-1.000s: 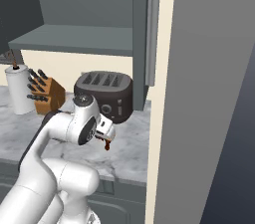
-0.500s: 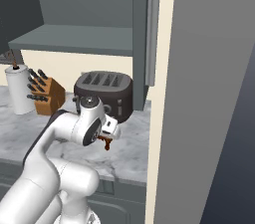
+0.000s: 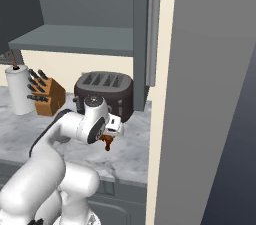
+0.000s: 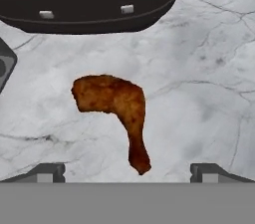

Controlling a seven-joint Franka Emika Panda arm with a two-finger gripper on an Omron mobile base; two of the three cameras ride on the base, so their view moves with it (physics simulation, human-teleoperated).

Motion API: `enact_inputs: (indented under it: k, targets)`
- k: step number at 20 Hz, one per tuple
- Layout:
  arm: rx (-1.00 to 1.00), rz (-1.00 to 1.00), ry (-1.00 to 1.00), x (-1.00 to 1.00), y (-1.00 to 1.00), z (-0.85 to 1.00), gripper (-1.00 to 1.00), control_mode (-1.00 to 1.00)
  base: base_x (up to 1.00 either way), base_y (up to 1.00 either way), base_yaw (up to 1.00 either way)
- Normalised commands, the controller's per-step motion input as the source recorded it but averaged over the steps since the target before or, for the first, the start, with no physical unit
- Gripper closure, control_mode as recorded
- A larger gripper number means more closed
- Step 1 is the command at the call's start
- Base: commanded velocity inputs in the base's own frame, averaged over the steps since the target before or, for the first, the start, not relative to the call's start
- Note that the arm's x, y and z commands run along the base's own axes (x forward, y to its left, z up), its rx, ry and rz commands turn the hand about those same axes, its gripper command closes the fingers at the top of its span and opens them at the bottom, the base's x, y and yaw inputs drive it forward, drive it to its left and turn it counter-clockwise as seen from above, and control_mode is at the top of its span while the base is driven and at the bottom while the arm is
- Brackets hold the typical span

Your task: Retrieve the tupperware from the cabinet, then place the raw meat into the tupperware to avoid contamination.

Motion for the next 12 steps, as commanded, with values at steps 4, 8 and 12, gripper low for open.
enact_inputs:
  k: [4, 8, 12]
  targets:
    - [-0.09, 0.07, 0.00, 0.21, 0.00, -0.32, -1.00, -1.00, 0.00, 0.00, 0.00]
    - [-0.08, 0.06, 0.00, 0.15, 0.00, -0.36, -1.00, -1.00, 0.00, 0.00, 0.00]
    - [-0.04, 0.05, 0.00, 0.07, 0.00, -0.40, -1.00, -1.00, 0.00, 0.00, 0.00]
